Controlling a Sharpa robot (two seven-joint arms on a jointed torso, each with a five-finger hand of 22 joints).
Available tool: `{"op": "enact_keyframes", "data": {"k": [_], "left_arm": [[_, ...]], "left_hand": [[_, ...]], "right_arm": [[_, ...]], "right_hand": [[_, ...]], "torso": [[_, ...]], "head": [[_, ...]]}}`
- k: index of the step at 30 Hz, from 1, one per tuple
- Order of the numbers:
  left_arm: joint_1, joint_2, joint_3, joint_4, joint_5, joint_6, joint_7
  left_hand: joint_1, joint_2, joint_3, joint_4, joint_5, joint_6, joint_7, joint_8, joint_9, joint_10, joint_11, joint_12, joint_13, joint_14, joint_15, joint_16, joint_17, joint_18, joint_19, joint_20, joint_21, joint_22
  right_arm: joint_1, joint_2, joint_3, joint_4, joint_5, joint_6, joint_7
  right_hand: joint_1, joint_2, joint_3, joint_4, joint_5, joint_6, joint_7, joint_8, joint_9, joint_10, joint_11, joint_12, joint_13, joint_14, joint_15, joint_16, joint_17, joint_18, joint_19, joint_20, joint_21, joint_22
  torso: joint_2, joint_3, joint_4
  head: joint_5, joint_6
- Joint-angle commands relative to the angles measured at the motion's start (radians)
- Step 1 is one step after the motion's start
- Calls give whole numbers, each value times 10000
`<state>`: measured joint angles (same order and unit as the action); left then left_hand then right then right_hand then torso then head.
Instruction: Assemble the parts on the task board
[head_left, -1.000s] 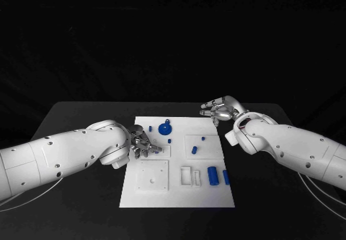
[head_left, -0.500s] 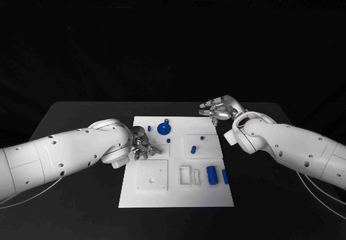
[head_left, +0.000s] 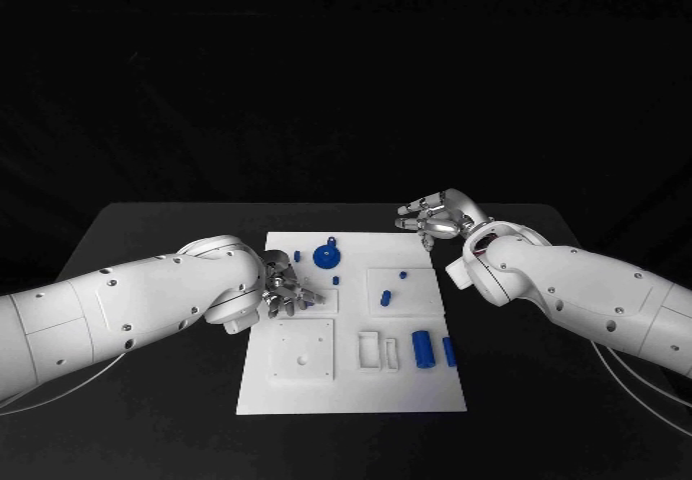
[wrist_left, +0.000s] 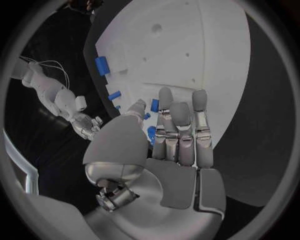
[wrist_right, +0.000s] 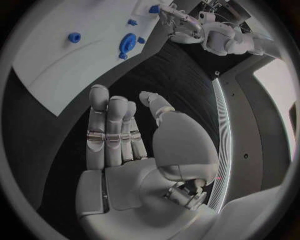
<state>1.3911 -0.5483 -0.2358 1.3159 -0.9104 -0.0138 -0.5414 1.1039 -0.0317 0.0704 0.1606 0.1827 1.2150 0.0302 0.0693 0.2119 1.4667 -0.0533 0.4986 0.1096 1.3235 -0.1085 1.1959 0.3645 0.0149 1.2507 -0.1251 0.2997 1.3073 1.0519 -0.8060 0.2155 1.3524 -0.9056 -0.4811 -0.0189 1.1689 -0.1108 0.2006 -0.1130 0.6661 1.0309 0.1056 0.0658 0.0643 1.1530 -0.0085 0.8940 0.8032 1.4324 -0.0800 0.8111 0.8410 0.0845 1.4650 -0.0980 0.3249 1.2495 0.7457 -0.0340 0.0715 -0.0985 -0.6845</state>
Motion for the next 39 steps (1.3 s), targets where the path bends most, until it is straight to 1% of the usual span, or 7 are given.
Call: {"op": "enact_keyframes", "data": {"k": [1,4,15,29,30,31,39], "left_arm": [[-15,73,-16,-85,-84,217,-173],[-17,114,-18,-142,-84,273,-193],[-20,231,-21,-338,-85,313,-215],[-24,309,-22,-441,-85,380,-189],[-24,307,-23,-443,-85,360,-184],[-25,305,-23,-445,-84,330,-172],[-26,288,-22,-415,-33,111,-46]], "left_hand": [[65,185,-13,-174,185,-13,18,-31,-31,416,23,64,15,-42,-9,69,-10,-149,20,-11,70,210],[140,251,-49,-323,604,-14,6,-32,-45,414,15,54,12,-43,-12,75,-13,-149,12,-14,81,210],[296,507,-97,-644,697,13,-14,-31,-83,417,4,53,15,-41,-22,88,-23,-149,0,-22,114,207],[959,864,184,-1294,977,45,-55,-29,-70,418,-17,38,7,-45,-40,103,-18,-149,-17,-36,158,212],[1022,934,234,-1400,1066,28,-54,-29,-63,419,-18,39,6,-44,-41,104,-18,-149,-24,-39,174,213],[1130,967,309,-1506,1350,12,-49,-29,-59,421,-11,35,2,-40,-45,107,-17,-149,-25,-43,183,214],[1249,1059,598,-1899,1983,2,-32,-23,6,438,8,103,6,-3,-61,126,-7,-149,-37,-64,271,219]], "right_arm": [[-5,0,5,29,-7,108,34],[-5,-1,5,35,-7,114,32],[-5,19,5,28,-7,129,33],[-8,31,5,16,-7,144,31],[-10,33,5,14,-7,146,31],[-13,35,5,11,-7,148,33],[-45,51,5,-6,-6,154,39]], "right_hand": [[-76,1,-21,63,57,12,13,-38,-15,-60,-22,63,1,30,-5,-36,17,194,409,-4,47,-17],[-76,1,-21,63,57,12,13,-38,-15,-60,-22,63,1,30,-5,-36,17,194,409,-4,47,-17],[-76,1,-21,63,57,12,13,-38,-15,-60,-22,63,1,30,-5,-36,17,194,409,-4,47,-17],[-78,1,-11,70,68,15,9,-40,-16,-49,-25,69,5,38,-9,-32,21,194,411,-7,87,-17],[-78,1,-11,70,68,15,9,-40,-16,-49,-25,69,5,38,-9,-32,21,194,411,-7,87,-17],[-78,1,-11,70,68,15,9,-40,-16,-49,-25,69,5,38,-9,-32,21,194,411,-7,87,-17],[-86,-12,9,68,115,10,12,-38,-15,-51,-27,73,12,41,-8,-31,25,194,410,-9,111,-14]], "torso": [[8,-2,-12],[7,0,-7],[2,16,4],[-10,9,5],[-11,9,6],[-11,8,9],[-10,2,11]], "head": [[-5,-11],[-19,-26],[-58,-58],[-100,-83],[-103,-84],[-107,-81],[-96,-74]]}}
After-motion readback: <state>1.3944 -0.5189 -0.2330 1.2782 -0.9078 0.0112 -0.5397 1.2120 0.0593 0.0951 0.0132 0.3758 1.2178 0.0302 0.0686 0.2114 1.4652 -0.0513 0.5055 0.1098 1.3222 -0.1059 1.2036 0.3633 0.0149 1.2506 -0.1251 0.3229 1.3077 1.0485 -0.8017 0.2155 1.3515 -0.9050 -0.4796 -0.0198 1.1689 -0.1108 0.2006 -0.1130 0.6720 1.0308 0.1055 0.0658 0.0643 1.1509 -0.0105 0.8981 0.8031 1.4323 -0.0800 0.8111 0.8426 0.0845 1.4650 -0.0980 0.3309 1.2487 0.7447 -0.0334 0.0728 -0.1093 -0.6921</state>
